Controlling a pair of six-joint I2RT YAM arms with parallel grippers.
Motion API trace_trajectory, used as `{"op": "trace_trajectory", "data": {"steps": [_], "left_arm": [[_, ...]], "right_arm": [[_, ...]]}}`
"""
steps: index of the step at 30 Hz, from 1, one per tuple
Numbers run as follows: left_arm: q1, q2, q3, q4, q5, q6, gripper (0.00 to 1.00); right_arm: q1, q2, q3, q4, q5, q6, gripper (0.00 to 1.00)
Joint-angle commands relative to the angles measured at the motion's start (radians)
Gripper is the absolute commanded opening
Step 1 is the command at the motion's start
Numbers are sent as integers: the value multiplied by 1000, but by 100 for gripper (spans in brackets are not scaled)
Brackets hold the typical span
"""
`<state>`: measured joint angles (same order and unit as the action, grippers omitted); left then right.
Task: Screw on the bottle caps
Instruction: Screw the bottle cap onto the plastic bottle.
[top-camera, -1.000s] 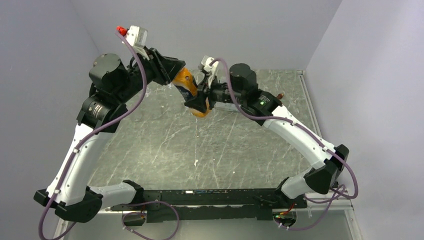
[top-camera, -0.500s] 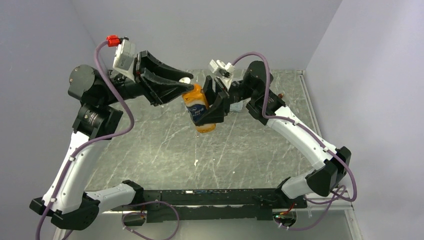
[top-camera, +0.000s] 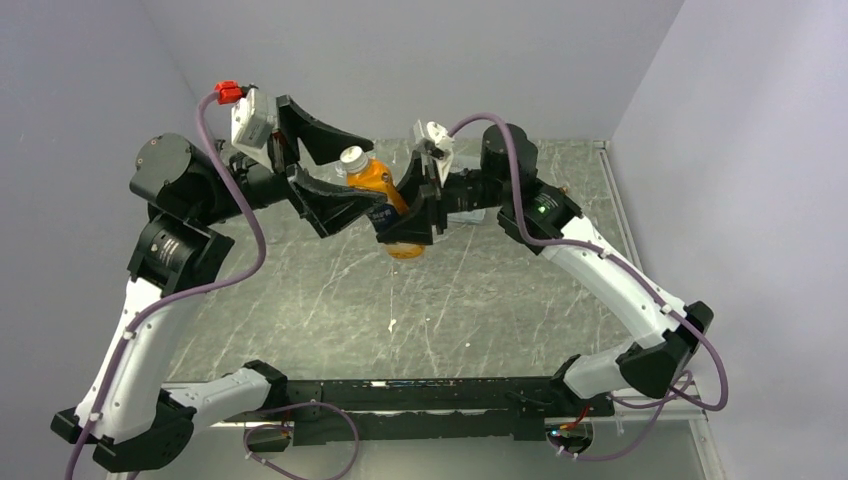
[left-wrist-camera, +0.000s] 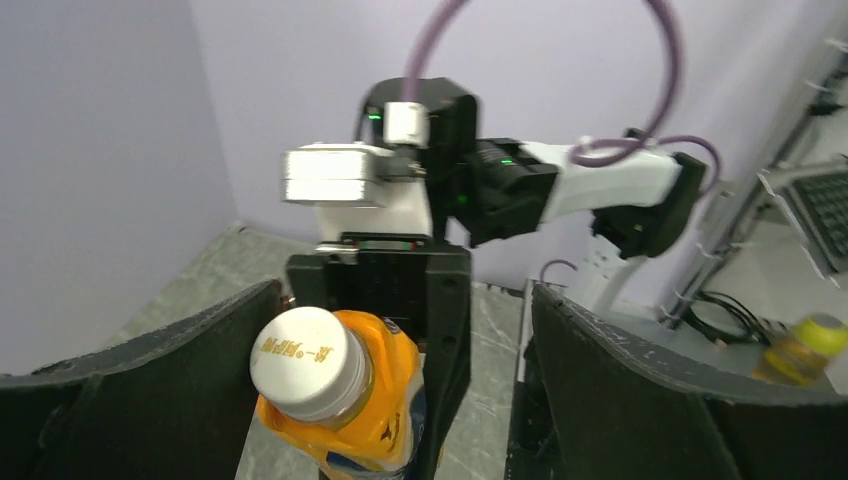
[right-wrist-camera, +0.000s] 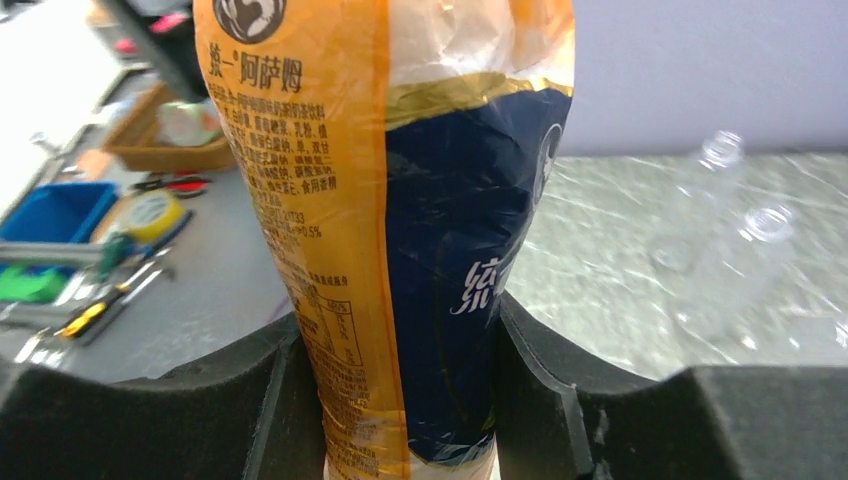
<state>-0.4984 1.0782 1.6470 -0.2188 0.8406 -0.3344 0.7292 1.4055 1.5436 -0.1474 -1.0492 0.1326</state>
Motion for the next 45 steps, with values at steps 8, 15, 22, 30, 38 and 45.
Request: {"op": "trace_trajectory", "data": {"steps": [8, 15, 22, 30, 38, 45], "left_arm": [[-7, 10, 104, -205, -621, 1, 96], [-8, 84, 170, -275, -702, -50, 84], [-8, 131, 204, -314, -738, -122, 74], [-6, 162, 224, -331, -731, -158, 65], [-6, 175, 214, -329, -736, -164, 64], [-6, 181, 209, -320, -719, -164, 46]], "right_arm": [[171, -116, -71, -51, 829, -165, 0], [214, -97, -68, -7, 980, -171, 0], [235, -59, -33, -21, 1040, -193, 0], [240, -41, -18, -24, 1095, -200, 0], [243, -36, -15, -19, 1092, -199, 0], [245, -27, -1, -29, 1096, -206, 0]]}}
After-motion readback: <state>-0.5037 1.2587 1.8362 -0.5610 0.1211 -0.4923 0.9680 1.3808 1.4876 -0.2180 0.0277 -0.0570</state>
